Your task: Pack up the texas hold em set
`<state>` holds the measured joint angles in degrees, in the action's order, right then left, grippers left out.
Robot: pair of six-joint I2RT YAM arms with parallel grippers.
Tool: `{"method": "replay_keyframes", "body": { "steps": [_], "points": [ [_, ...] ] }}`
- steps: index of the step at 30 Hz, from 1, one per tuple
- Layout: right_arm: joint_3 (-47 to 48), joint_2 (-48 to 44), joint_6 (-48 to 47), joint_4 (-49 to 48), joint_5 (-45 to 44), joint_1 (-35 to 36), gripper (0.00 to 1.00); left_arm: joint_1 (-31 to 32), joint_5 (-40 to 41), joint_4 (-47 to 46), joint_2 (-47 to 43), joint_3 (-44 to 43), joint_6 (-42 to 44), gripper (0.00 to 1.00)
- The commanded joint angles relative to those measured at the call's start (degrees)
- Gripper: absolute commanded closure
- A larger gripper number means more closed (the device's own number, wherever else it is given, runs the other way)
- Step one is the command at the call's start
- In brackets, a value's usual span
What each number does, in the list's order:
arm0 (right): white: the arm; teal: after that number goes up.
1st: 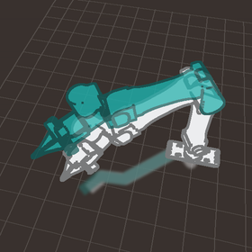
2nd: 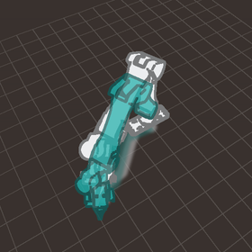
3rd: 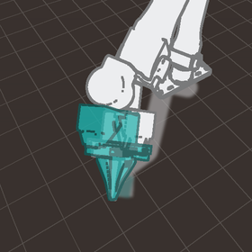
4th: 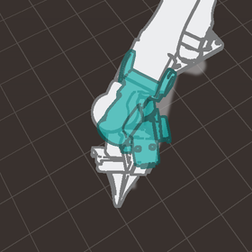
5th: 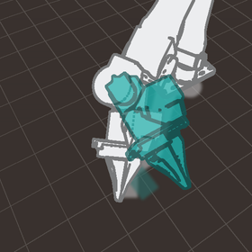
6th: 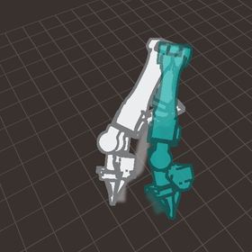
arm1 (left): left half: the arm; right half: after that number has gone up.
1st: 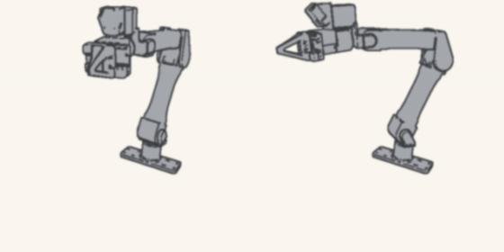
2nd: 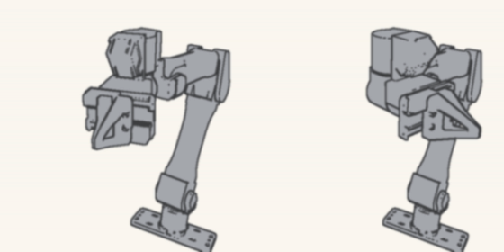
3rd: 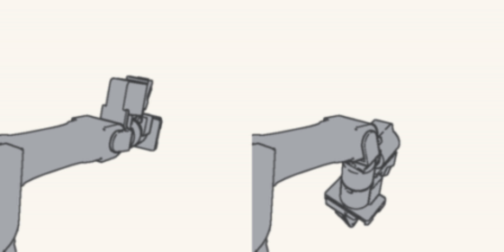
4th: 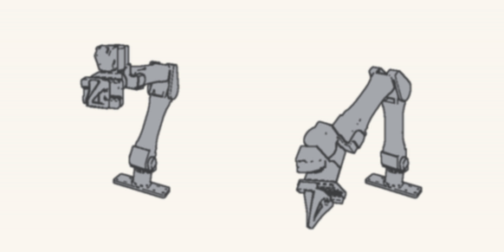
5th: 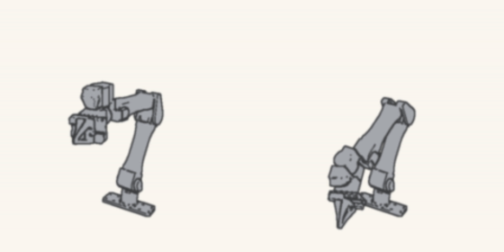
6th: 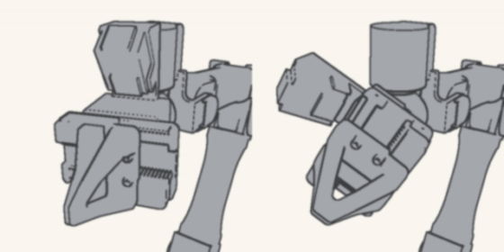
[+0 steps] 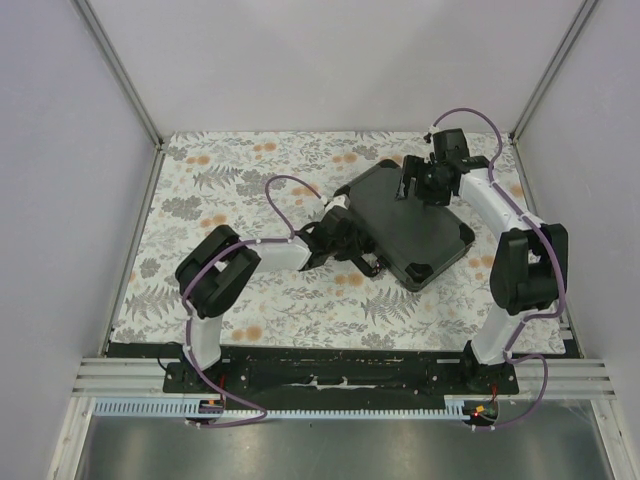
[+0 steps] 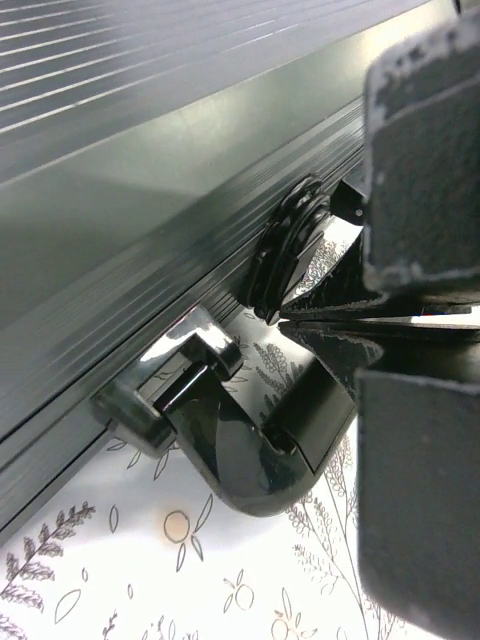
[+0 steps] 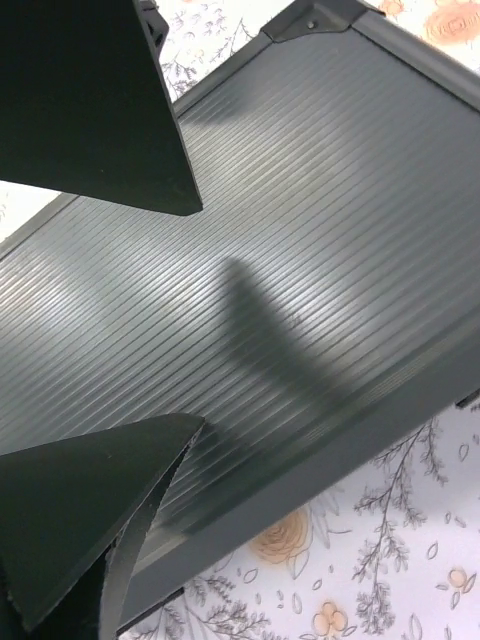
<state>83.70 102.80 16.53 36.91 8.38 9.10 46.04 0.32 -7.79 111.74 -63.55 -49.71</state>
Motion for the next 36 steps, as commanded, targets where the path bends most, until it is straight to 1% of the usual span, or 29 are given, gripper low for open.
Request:
{"method": "replay_keyframes", "body": {
  "steps": [1, 5, 7, 10, 13, 15, 17, 19, 21, 23, 24, 27, 28, 31, 36],
  "points": [
    [-6.6, 5.6, 2.4, 7.8, 8.8, 0.9, 0.12, 4.1, 8.4, -3.7, 7.1, -3.0, -2.8, 0.98],
    [-7.0, 5.0, 2.6, 7.8, 9.0, 0.9, 0.12, 4.7, 9.8, -4.9, 8.5, -4.1, -4.0, 0.98],
    [-7.1, 4.5, 2.9, 7.7, 8.8, 0.9, 0.12, 4.8, 10.5, -4.9, 7.7, -4.2, -4.0, 0.98],
    [-6.1, 2.9, 3.7, 7.8, 7.5, 0.9, 0.12, 4.8, 12.2, -3.2, 3.8, -3.4, -2.4, 0.98],
    [-3.8, 1.0, 4.7, 7.9, 6.2, 0.9, 0.12, 4.8, 14.1, 1.1, -1.6, -3.2, 1.9, 0.97],
    [-2.1, -0.1, 5.4, 8.2, 4.9, 0.9, 0.12, 4.8, 15.7, 4.7, -6.2, -3.7, 5.4, 0.91],
    [-0.1, -1.4, 5.8, 8.8, 2.9, 0.9, 0.11, 4.7, 17.1, 9.2, -10.5, -3.9, 8.9, 0.82],
    [1.9, -3.4, 5.8, 9.6, 0.6, 0.9, 0.1, 4.7, 18.7, 12.4, -15.2, -3.5, 11.5, 0.71],
    [3.3, -5.7, 5.0, 10.7, -0.9, 0.9, 0.07, 4.7, 19.4, 15.2, -19.6, -2.6, 13.8, 0.62],
    [4.0, -9.1, 4.2, 13.2, -3.7, 0.9, 0.02, 4.7, 19.8, 18.2, -25.4, -1.5, 15.3, 0.51],
    [3.7, -11.4, 3.7, 14.2, -5.1, 0.8, 0.02, 4.7, 20.2, 19.8, -28.3, -0.5, 15.8, 0.45],
    [1.3, -19.2, 3.3, 17.0, -10.6, 0.8, 0.02, 4.7, 20.9, 23.8, -37.1, 2.3, 17.3, 0.33],
    [0.4, -22.0, 3.2, 17.7, -11.7, 0.9, 0.02, 4.7, 21.2, 25.2, -40.2, 3.3, 17.9, 0.28],
    [-2.0, -31.9, 3.6, 20.2, -15.5, 0.9, 0.02, 4.7, 23.2, 32.1, -50.1, 4.1, 18.7, 0.23],
    [-2.2, -45.8, 5.3, 26.1, -22.4, 0.9, 0.02, 4.7, 24.2, 43.4, -62.9, 5.0, 16.5, 0.2]
  ]
}}
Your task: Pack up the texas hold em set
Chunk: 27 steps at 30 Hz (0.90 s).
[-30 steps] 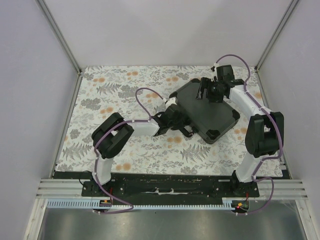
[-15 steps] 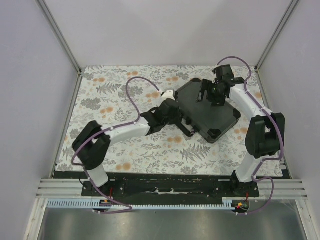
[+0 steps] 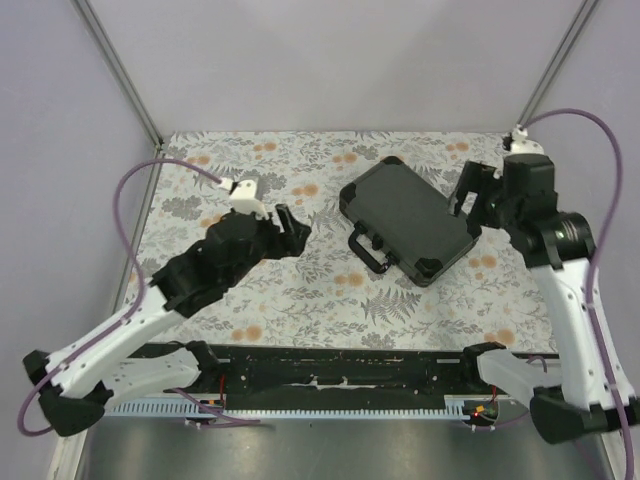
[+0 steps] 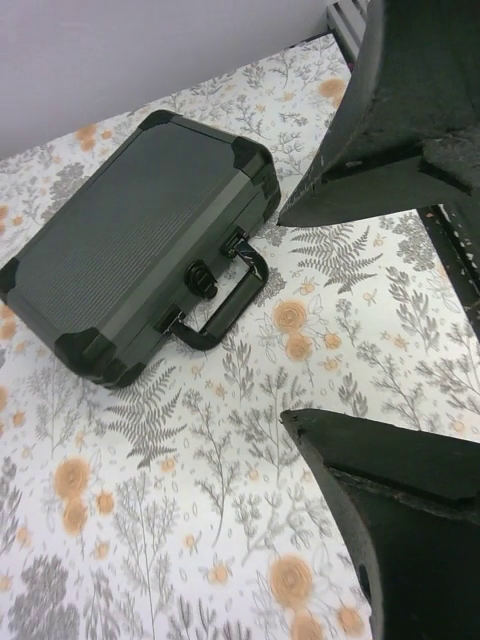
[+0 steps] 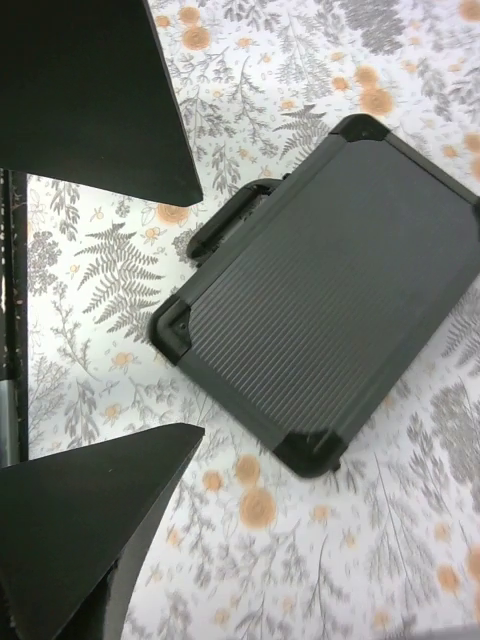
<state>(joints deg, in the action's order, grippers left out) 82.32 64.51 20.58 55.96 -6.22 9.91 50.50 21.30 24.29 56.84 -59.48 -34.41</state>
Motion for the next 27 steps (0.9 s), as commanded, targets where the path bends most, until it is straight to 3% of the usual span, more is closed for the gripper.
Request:
{"method": "replay_keyframes", "body": {
  "steps": [1, 9, 14, 27],
  "points": [
    [-0.7, -9.6, 1.5, 7.9, -7.6, 0.1, 0.02, 0.2, 3.5, 13.3, -10.3, 0.7, 0.8, 0.2],
    [4.9, -21.8, 3.1, 18.2, -8.2, 0.1, 0.02, 0.2, 5.1, 27.3, -20.1, -4.0, 1.4, 0.16],
    [5.0, -27.9, 3.7, 19.3, -5.5, 0.0, 0.02, 0.2, 1.7, 26.4, -22.1, -5.8, -0.2, 0.16],
    [0.6, -32.8, 0.1, 14.3, -4.3, 0.1, 0.02, 0.2, 4.4, 25.5, -25.1, -3.0, -0.5, 0.14]
  ]
}}
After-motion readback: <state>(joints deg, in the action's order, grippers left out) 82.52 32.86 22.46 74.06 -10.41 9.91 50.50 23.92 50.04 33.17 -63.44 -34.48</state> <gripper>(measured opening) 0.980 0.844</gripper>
